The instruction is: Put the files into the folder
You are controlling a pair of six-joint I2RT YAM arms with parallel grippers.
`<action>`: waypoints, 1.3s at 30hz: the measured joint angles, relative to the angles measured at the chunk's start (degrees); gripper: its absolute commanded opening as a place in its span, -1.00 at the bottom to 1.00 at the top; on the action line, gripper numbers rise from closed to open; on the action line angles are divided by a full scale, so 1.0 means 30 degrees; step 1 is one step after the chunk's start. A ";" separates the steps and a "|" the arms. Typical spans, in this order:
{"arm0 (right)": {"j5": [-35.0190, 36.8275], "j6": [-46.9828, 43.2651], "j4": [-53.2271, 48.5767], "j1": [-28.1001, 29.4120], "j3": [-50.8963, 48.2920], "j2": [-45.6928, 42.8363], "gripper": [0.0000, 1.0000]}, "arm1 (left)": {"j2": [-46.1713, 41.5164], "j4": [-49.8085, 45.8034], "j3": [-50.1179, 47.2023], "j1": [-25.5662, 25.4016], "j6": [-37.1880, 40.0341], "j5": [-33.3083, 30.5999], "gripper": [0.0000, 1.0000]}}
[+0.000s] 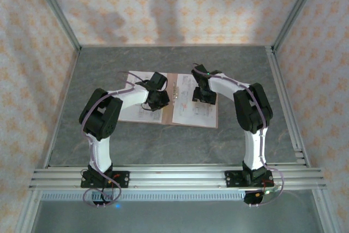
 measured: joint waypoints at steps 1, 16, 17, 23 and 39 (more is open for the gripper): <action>0.0051 -0.0015 -0.0036 0.0000 0.0000 -0.0058 0.31 | 0.0000 0.0000 0.0000 0.0000 0.0000 0.0000 -1.00; 0.0109 -0.0379 -0.0036 -0.0007 -0.0058 -0.0984 0.32 | 0.0022 -0.0073 0.0058 0.0000 -0.0007 0.0000 -1.00; 0.0051 -0.0306 0.0226 -0.0044 -0.0240 -0.1268 0.32 | 0.0022 -0.0073 0.0058 0.0000 0.0000 0.0000 -1.00; -0.0772 0.0415 0.2441 -0.0641 -0.1894 -0.3395 0.32 | 0.0022 -0.0073 0.0058 -0.0022 -0.0007 0.0000 -1.00; -0.3417 0.1807 0.2965 0.0211 0.5173 0.0379 -0.03 | 0.0022 0.0022 0.0058 -0.0342 -0.0160 -0.0306 -1.00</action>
